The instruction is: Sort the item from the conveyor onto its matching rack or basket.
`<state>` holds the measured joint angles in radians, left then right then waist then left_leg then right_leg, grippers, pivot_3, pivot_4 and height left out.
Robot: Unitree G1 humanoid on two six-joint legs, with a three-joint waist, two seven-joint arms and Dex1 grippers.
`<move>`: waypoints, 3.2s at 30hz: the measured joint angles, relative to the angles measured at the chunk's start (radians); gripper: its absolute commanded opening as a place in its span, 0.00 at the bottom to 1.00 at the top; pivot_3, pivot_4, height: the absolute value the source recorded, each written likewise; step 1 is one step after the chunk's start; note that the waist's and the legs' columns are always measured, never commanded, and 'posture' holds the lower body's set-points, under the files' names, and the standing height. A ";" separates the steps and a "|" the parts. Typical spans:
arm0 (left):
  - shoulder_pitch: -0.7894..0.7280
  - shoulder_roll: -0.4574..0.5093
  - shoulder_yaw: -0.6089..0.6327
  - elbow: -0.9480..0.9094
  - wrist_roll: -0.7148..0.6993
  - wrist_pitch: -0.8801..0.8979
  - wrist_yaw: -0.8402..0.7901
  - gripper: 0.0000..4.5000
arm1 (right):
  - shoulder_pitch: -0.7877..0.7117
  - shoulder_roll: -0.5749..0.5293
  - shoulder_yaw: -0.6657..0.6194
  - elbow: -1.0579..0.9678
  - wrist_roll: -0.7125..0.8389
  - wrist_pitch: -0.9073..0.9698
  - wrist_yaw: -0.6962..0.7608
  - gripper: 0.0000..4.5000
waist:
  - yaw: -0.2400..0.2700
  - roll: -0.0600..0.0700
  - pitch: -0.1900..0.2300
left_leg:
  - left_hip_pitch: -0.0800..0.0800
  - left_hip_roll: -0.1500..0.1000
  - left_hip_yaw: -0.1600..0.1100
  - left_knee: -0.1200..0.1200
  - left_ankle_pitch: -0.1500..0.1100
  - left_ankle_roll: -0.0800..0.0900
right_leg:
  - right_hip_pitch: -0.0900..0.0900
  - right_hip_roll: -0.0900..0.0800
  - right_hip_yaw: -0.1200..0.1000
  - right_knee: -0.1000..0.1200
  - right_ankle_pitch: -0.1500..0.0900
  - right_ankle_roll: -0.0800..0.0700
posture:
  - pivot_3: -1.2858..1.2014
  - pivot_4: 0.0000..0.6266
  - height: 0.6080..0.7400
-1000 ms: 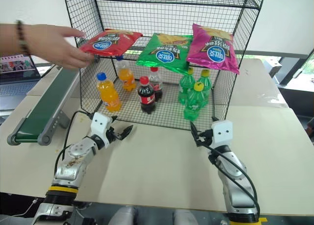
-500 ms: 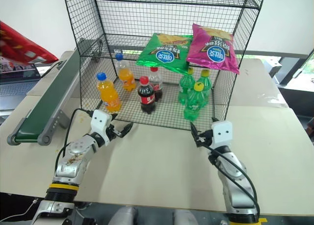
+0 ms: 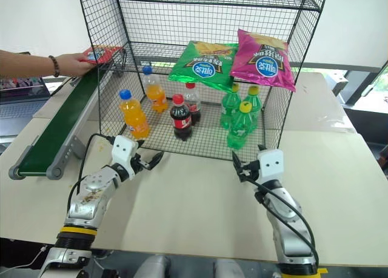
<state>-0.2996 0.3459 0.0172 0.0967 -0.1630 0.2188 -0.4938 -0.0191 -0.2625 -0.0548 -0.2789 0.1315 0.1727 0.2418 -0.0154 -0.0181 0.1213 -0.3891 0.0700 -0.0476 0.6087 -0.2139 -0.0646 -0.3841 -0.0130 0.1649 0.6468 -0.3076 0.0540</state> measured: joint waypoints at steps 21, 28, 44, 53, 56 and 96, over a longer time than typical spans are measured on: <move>0.395 0.076 0.558 -0.517 -0.691 0.482 0.099 0.99 | -0.303 -0.160 0.129 -0.074 0.278 0.160 0.491 1.00 | -0.030 0.000 0.000 | 0.001 0.001 -0.003 0.002 -0.001 0.002 | 0.002 0.000 -0.003 0.000 0.000 0.000 | 0.52 0.24 1.00; 0.498 0.042 0.872 -0.507 -1.280 0.511 0.429 0.99 | -0.457 -0.153 0.171 -0.063 0.398 0.209 0.639 1.00 | -0.026 0.000 0.001 | 0.003 0.001 -0.009 0.002 -0.002 0.003 | 0.009 -0.002 -0.012 -0.001 -0.001 0.000 | 0.52 0.24 1.00; 0.533 0.106 0.953 -0.231 -1.669 0.412 0.583 0.99 | -0.581 -0.137 0.216 -0.032 0.465 0.233 0.794 1.00 | -0.020 -0.001 0.001 | 0.006 0.001 -0.010 0.000 -0.002 0.002 | 0.011 -0.002 -0.015 -0.002 -0.004 -0.004 | 0.52 0.24 1.00; 0.490 0.118 0.930 -0.124 -1.654 0.414 0.569 0.99 | -0.600 -0.154 0.219 -0.034 0.476 0.236 0.804 1.00 | -0.024 -0.001 0.001 | 0.006 0.001 -0.010 -0.001 -0.002 0.002 | 0.011 -0.002 -0.015 -0.003 -0.004 -0.004 | 0.52 0.24 1.00; 0.489 0.118 0.928 -0.120 -1.655 0.420 0.569 0.99 | -0.600 -0.159 0.219 -0.040 0.476 0.243 0.802 1.00 | -0.025 -0.001 0.001 | 0.006 0.001 -0.010 -0.001 -0.002 0.002 | 0.010 -0.002 -0.015 -0.003 -0.004 -0.004 | 0.52 0.24 1.00; 0.457 0.153 0.900 -0.102 -1.550 0.482 0.485 0.02 | -0.619 -0.179 0.214 -0.083 0.476 0.253 0.747 1.00 | -0.025 -0.002 0.002 | 0.003 0.001 -0.010 -0.003 -0.002 0.002 | 0.007 -0.003 -0.014 -0.004 -0.004 -0.005 | 0.52 0.24 1.00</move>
<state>0.1573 0.4993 0.9169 -0.0057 -1.7126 0.7008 -0.0084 -0.6379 -0.4413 0.1596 -0.3622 0.6077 0.4257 0.9884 -0.0400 -0.0201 0.1228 -0.3858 0.0708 -0.0573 0.6059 -0.2155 -0.0631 -0.3768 -0.0157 0.1506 0.6424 -0.3117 0.0494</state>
